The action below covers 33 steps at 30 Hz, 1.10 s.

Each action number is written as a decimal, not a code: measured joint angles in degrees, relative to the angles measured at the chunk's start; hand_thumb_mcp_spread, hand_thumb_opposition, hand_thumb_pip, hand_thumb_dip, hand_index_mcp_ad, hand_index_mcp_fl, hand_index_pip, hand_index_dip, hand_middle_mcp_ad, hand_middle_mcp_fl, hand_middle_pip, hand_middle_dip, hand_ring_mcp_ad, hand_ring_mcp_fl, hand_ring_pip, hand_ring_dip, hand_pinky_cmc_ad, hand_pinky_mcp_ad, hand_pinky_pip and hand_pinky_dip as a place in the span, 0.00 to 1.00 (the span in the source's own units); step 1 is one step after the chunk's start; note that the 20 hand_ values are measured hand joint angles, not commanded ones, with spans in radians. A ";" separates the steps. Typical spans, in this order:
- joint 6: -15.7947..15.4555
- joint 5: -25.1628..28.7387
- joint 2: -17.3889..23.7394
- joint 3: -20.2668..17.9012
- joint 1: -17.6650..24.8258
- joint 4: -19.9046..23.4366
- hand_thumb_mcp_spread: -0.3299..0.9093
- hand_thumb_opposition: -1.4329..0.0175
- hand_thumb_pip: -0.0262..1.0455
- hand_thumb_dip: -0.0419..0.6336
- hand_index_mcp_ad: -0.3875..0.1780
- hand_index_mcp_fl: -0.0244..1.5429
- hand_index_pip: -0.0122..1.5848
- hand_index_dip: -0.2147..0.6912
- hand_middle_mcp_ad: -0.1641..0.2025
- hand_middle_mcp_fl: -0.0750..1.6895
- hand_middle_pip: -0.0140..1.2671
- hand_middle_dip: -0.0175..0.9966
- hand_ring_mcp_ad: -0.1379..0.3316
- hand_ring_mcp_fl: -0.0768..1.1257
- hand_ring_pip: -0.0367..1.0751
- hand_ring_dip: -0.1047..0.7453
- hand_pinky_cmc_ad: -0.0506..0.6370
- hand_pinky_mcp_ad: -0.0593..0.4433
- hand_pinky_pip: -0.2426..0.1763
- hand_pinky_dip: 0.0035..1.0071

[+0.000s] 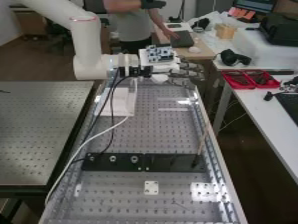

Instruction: Grab the paper clip and place it in the clear container

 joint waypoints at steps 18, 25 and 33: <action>-11.68 -0.27 16.46 -2.04 -5.76 -10.57 0.51 0.45 0.52 0.39 0.41 0.09 0.22 0.33 0.56 0.05 0.11 0.22 0.55 0.07 0.14 0.28 0.57 0.67 0.32 0.51; -14.61 -0.14 17.95 -1.39 -7.83 -13.68 0.51 0.45 0.52 0.39 0.41 0.10 0.19 0.35 0.57 0.05 0.11 0.22 0.55 0.07 0.14 0.28 0.58 0.67 0.32 0.51; -16.22 -0.39 18.38 -0.22 -9.84 -15.64 0.51 0.46 0.51 0.39 0.41 0.11 0.18 0.36 0.57 0.05 0.11 0.22 0.54 0.07 0.14 0.28 0.59 0.67 0.32 0.51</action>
